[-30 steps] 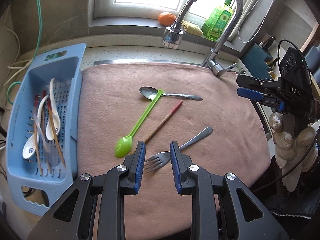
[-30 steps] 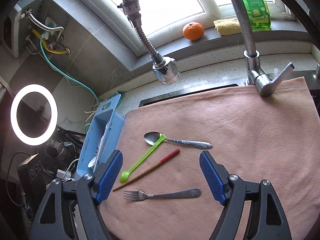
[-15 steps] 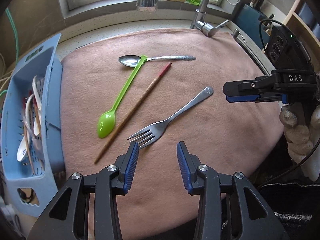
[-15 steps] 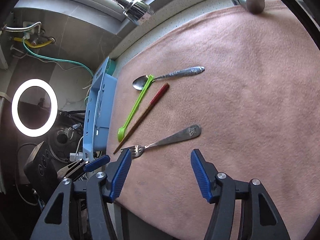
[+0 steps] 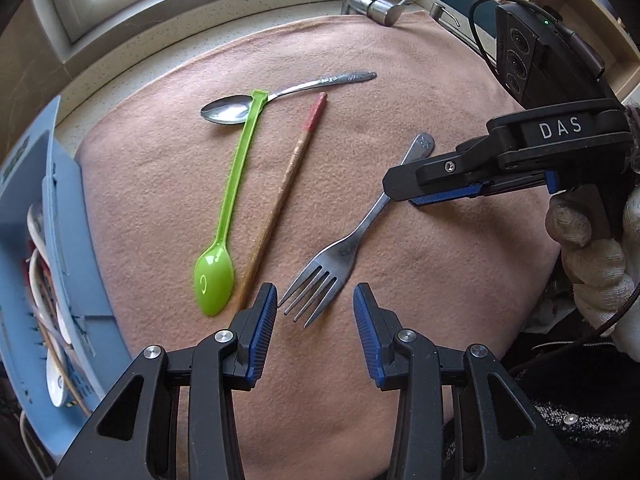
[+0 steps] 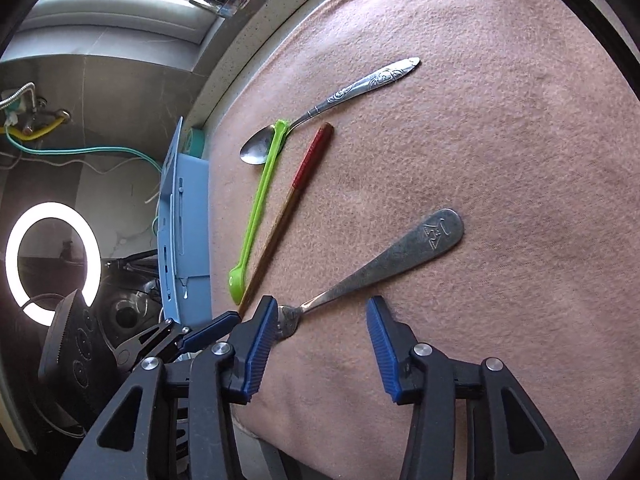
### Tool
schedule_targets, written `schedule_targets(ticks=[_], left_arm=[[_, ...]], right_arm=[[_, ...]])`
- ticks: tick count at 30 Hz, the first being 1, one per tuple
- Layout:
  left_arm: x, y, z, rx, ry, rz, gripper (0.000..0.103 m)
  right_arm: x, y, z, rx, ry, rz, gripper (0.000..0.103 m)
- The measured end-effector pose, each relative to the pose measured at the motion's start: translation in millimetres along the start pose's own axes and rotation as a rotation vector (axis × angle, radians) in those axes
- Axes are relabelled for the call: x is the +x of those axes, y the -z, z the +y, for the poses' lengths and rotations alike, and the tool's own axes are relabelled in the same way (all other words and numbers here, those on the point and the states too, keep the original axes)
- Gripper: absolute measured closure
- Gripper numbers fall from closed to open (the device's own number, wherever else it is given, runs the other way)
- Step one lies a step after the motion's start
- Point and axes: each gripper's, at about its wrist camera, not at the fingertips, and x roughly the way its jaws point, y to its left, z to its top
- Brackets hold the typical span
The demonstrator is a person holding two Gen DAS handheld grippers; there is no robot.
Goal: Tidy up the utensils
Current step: 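Move the right tool over the steel fork's handle, then close the right gripper on the steel fork's handle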
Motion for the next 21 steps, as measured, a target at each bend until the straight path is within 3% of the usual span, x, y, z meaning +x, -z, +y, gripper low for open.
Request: schedule_targets(ticks=[9, 21], left_arm=[[12, 0, -3, 0.035, 0.033, 0.027, 0.065], [14, 12, -14, 0.080, 0.013, -0.036, 0.067]], right_arm=[[3, -6, 3, 0.026, 0.004, -0.035, 0.064], [13, -10, 10, 0.050, 0.043, -0.063, 0.073]])
